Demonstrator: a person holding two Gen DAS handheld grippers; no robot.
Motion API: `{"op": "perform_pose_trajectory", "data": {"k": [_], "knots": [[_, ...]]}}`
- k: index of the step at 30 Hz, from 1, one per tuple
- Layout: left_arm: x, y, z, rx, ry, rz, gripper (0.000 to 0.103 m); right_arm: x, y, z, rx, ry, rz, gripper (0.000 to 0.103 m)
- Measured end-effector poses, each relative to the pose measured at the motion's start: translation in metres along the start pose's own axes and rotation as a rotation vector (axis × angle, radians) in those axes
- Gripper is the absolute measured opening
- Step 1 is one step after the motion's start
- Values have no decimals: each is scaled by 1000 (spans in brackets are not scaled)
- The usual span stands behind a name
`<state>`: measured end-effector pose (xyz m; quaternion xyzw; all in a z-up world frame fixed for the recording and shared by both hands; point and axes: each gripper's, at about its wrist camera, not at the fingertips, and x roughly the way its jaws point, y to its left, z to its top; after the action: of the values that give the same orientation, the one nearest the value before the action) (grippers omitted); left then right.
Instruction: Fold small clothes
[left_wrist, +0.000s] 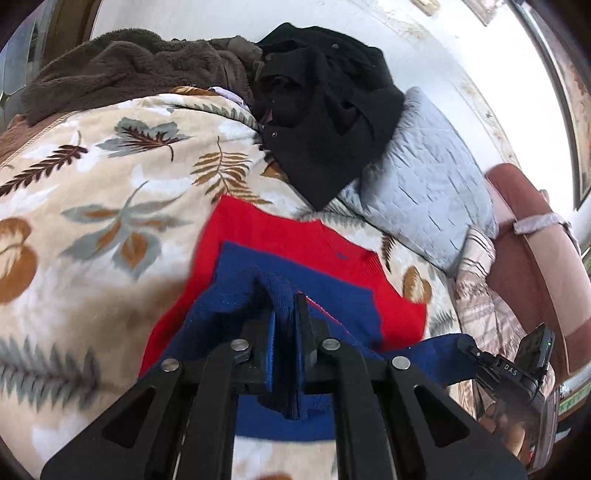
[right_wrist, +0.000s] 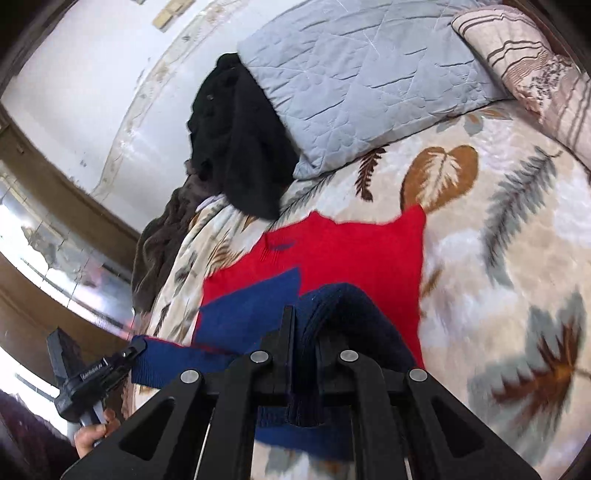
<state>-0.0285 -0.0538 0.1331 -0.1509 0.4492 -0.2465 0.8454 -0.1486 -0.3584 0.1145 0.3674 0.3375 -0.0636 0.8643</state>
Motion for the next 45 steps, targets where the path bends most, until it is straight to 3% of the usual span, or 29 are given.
{"op": "perform_pose_trajectory", "data": {"k": [3,6,7,8,11,13,18,21,26,28,31,32,33,34,36,37,38,39,42,45], "knots": [[28,7,22,-41,20,-13,7,32,-13,24,63,10,23,8],[59,25,38,-99,55,-13,8,62,-40,37,168,34,63,17],[70,34,42,-120,71,-6,8,69,-47,38,178,48,59,25],[77,41,45,-133,84,-2,8,73,-54,38,186,59,49,32],[83,60,54,-149,80,-1,8,74,-70,46,179,71,45,34],[76,68,57,-135,55,-15,16,65,-72,52,140,62,34,42],[77,62,63,-26,62,-63,27,49,-75,59,43,64,60,46],[88,43,61,91,120,-91,43,52,-69,59,-13,82,59,46],[111,8,40,293,186,-44,43,41,-64,62,-87,21,45,52],[122,0,32,371,196,34,43,38,-67,62,-83,2,62,53],[130,5,31,351,185,74,43,46,-68,59,-100,24,63,53],[130,8,33,329,175,67,43,53,-66,58,-108,43,66,53],[130,11,34,310,168,67,36,60,-63,56,-123,63,67,53],[130,13,37,287,157,76,20,69,-59,54,-148,83,65,53],[131,19,40,244,151,72,9,89,-50,49,-193,132,16,48],[132,22,41,220,147,63,6,100,-46,46,-213,151,-32,37],[132,24,42,207,142,59,6,107,-43,43,-235,158,-75,13],[132,24,42,203,138,55,5,109,-39,42,-247,153,-101,8],[123,25,46,186,77,45,3,87,-29,49,-259,43,-97,7],[101,32,62,122,-27,13,3,49,-22,62,-231,-124,-46,6]]}}
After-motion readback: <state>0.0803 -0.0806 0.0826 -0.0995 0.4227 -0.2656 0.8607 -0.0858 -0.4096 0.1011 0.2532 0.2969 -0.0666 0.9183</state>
